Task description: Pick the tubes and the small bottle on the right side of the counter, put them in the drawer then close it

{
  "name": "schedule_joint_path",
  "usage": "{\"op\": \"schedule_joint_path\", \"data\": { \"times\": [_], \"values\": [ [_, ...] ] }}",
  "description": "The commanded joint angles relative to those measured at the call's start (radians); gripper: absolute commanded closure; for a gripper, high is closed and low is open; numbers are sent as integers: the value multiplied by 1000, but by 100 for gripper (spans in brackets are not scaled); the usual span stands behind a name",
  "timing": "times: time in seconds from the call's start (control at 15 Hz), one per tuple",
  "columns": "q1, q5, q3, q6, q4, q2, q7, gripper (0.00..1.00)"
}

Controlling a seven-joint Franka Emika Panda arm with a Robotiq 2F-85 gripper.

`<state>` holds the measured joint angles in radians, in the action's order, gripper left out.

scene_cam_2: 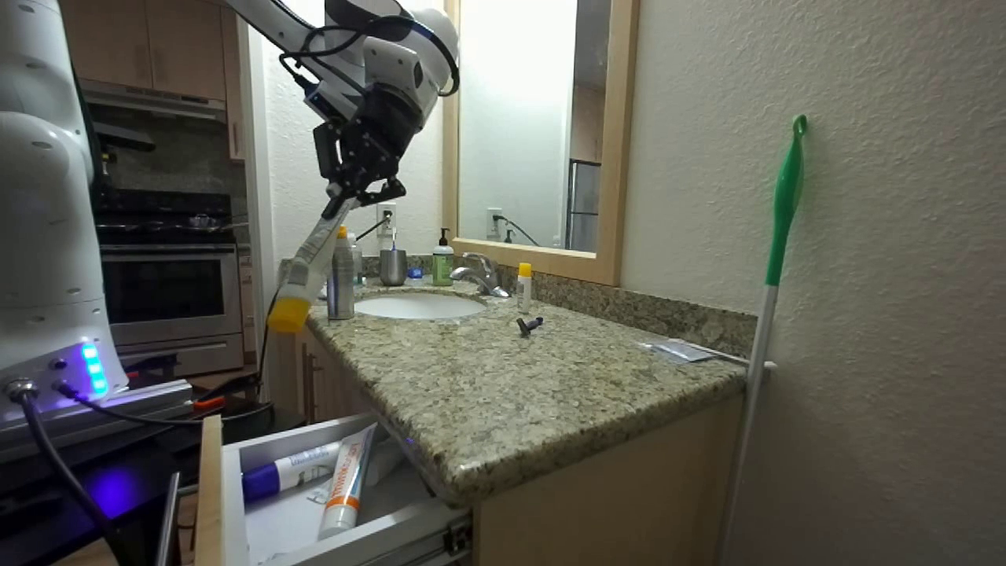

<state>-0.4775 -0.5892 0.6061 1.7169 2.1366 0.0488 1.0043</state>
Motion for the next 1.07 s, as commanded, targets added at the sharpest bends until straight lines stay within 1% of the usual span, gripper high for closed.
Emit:
{"op": "schedule_joint_path", "data": {
  "times": [0.0,0.07,0.27,0.4,0.67,0.87,1.0],
  "values": [
    [-27,19,2,76,55,7,-22,99],
    [-33,34,6,107,68,5,-21,99],
    [-48,118,24,140,81,-24,-53,99],
    [-58,164,40,224,103,-31,-66,99],
    [-69,196,75,416,131,-85,-74,99],
    [-73,246,100,509,138,-141,-108,99],
    [-66,241,115,532,133,-167,-116,99]
  ]
}}
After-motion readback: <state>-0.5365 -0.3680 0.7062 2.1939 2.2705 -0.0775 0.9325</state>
